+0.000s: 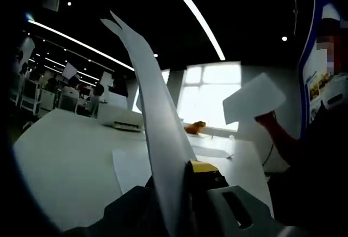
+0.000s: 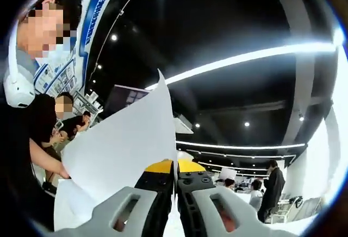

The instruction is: Organize the stack of printing papers by aligning and flattening the scattered papers on the table

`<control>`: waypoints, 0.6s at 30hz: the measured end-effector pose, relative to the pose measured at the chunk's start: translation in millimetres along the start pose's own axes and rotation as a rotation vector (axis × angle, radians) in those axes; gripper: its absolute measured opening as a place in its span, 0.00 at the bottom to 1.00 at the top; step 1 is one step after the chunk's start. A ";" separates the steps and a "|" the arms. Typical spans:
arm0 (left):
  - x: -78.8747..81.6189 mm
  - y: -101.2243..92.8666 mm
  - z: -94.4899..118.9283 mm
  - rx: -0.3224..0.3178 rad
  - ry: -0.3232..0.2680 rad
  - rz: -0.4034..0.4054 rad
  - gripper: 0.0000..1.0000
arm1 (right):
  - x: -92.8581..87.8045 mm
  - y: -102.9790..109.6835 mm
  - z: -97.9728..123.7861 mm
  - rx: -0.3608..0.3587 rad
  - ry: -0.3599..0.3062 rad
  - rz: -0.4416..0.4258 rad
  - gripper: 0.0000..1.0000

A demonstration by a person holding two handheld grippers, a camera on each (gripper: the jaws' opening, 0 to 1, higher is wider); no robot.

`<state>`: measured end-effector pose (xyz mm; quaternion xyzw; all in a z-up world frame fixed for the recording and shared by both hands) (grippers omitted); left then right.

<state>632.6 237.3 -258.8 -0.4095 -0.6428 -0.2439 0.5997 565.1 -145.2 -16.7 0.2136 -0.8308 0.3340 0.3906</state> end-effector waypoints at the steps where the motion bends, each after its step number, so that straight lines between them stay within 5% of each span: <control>1: 0.0 -0.1 0.0 0.000 0.000 -0.001 0.07 | 0.0 1.6 -1.4 0.006 0.002 0.001 0.00; 12: 0.0 -0.9 -0.3 -0.001 -0.002 0.000 0.07 | -2.5 11.6 -7.3 0.061 0.041 0.010 0.00; 18: 0.3 -1.4 -0.2 -0.001 -0.004 -0.004 0.07 | -4.4 24.7 -10.9 0.154 0.095 0.060 0.00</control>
Point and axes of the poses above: the point that each gripper's makers call its tool centre point, and the gripper's own axes: z roughly backward along the fingers, y roughly to its left, x roughly out of its top, the point moved 1 cm from there along z, roughly backward along the fingers
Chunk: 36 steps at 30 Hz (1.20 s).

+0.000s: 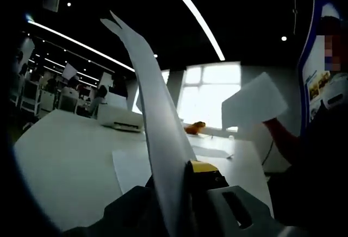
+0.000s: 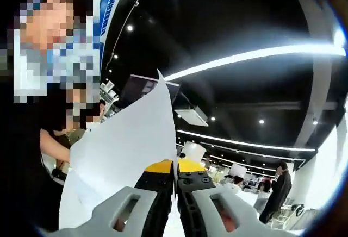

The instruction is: Organize the stack of printing papers by aligning and flattening the scattered papers on the table

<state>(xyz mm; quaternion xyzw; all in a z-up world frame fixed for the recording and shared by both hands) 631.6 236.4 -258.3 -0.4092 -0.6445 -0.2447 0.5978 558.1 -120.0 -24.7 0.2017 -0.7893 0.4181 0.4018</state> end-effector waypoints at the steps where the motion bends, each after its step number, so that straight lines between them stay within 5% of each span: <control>1: 0.0 -0.1 0.0 0.000 0.000 0.000 0.07 | -0.4 1.5 -0.9 0.009 0.005 0.006 0.00; 23: -0.1 -1.3 -0.4 -0.005 0.001 -0.004 0.07 | -22.2 24.6 -28.1 0.213 0.091 -0.024 0.00; 36: 0.2 -1.4 0.3 -0.008 0.000 -0.005 0.07 | -22.6 67.1 -43.7 0.391 0.071 0.003 0.00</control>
Point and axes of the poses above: the point that each gripper's makers call its tool centre point, and the gripper's own axes: z roughly backward along the fingers, y roughly to its left, x roughly out of its top, the point moved 1 cm from there along z, roughly backward along the fingers
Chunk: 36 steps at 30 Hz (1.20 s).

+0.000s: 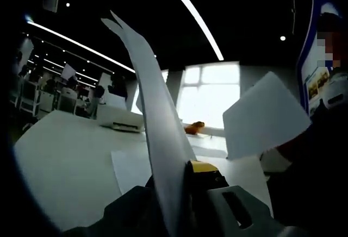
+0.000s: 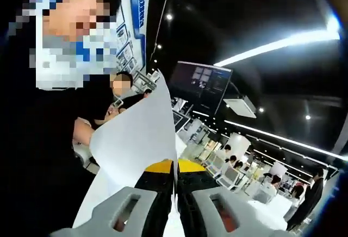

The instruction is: Organize the stack of printing papers by aligning and flattening the scattered papers on the table

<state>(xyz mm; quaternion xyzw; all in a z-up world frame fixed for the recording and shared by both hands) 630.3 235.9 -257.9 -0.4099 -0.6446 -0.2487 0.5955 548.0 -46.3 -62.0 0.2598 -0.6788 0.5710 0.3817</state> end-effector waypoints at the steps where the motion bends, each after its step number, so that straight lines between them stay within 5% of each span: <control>1: 0.0 0.0 0.0 0.000 0.000 0.000 0.07 | 0.8 0.9 -0.3 0.005 0.000 0.000 0.00; 19: 0.0 0.0 0.2 0.000 -0.001 0.000 0.07 | 1.8 17.4 -22.8 0.149 0.058 -0.028 0.00; 36: 0.1 1.3 1.0 -0.004 -0.002 0.001 0.07 | -13.8 13.5 -69.4 0.265 0.144 -0.052 0.00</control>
Point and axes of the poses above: the point that each gripper's makers call its tool centre point, and the gripper's own axes: z roughly backward along the fingers, y roughly to its left, x roughly out of its top, the point moved 1 cm from there along z, roughly backward along the fingers
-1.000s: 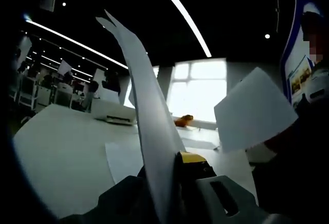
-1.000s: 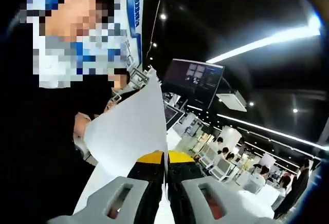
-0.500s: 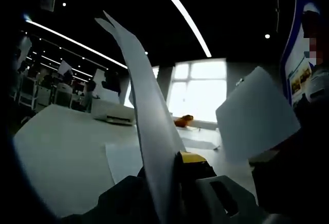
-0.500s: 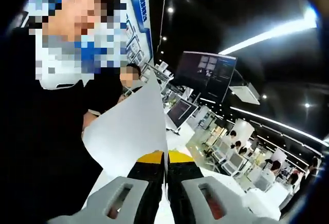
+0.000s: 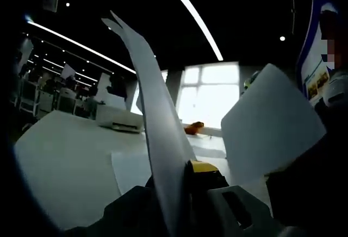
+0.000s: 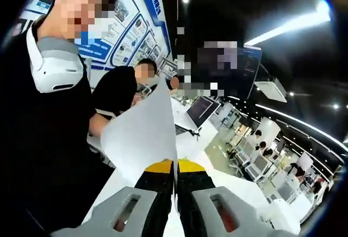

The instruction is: Organize the stack of printing papers by aligning and flattening the scattered papers on the table

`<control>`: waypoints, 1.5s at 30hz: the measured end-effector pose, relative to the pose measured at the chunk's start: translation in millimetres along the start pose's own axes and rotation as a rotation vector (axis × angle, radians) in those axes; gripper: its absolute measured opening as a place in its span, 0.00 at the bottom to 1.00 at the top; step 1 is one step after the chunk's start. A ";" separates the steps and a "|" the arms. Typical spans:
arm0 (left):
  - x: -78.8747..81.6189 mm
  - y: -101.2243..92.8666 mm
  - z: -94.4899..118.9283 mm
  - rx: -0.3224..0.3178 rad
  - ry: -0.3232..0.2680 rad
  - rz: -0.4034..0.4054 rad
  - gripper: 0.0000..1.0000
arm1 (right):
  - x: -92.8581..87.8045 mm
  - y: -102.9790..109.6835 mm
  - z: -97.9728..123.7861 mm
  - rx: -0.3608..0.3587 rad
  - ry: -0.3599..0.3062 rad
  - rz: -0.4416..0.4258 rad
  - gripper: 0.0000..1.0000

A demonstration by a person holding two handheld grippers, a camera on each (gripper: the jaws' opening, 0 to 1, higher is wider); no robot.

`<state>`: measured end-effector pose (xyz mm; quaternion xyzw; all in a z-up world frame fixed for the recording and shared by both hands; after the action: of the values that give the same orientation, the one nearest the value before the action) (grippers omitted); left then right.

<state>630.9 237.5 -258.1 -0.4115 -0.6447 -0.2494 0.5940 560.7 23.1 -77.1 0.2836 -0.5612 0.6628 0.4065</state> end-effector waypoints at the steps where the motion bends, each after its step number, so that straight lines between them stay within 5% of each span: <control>1: 0.0 0.1 0.0 0.000 0.000 0.000 0.07 | -2.0 -0.8 -2.2 0.006 0.009 -0.001 0.00; 27: 0.5 0.1 0.0 -0.007 0.002 -0.003 0.07 | -35.7 -23.3 -66.2 0.115 0.218 0.061 0.00; 36: 1.9 0.6 0.8 -0.006 -0.005 -0.003 0.07 | -44.1 -29.5 -85.3 0.187 0.387 0.166 0.00; 45: 3.4 -0.5 1.0 -0.012 -0.014 -0.002 0.07 | -51.9 -33.6 -85.1 0.250 0.469 0.167 0.00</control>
<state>630.0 238.8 -254.9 -0.4161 -0.6477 -0.2510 0.5869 622.8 95.9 -120.8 0.1230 -0.3870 0.8058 0.4310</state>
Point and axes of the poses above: the point that each gripper's makers call its tool centre point, and the gripper's own axes: z roughly backward along the fingers, y roughly to its left, x roughly out of its top, the point moved 1 cm from there along z, roughly backward along the fingers
